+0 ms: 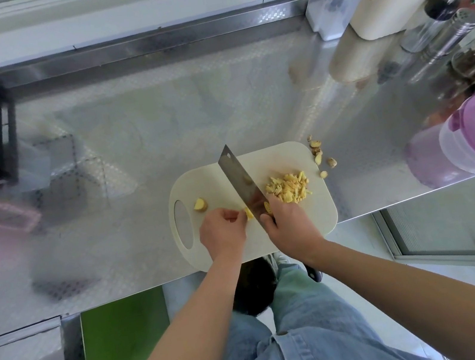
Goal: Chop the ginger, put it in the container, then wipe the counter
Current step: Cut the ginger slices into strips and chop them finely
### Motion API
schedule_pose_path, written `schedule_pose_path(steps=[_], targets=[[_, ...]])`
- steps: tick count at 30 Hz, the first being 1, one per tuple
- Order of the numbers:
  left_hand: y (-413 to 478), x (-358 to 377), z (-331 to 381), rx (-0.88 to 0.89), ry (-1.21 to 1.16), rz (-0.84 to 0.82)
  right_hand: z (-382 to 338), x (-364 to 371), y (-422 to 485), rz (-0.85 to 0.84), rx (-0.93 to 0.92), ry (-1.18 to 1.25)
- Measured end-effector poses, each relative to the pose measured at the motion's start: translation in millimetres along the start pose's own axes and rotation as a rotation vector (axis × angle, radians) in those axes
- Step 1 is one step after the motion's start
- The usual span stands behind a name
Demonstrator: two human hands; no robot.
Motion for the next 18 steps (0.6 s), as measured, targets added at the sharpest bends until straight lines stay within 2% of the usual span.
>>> schedule_pose_path(steps=[18], targets=[[2.0, 1.1, 2.9, -0.005, -0.037, -0.043, -3.6, 16.8, 8.6, -0.030, 0.033, -0.101]])
Point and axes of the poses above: each hand's wrist, its own y-axis towards the middle knuckle, its own x-axis out of the palm, z = x × y, the point moved 2 cm from there along y, towards the middle knuckle, and after that the axes turned 3 degrees about y, right-handed, at the moved point
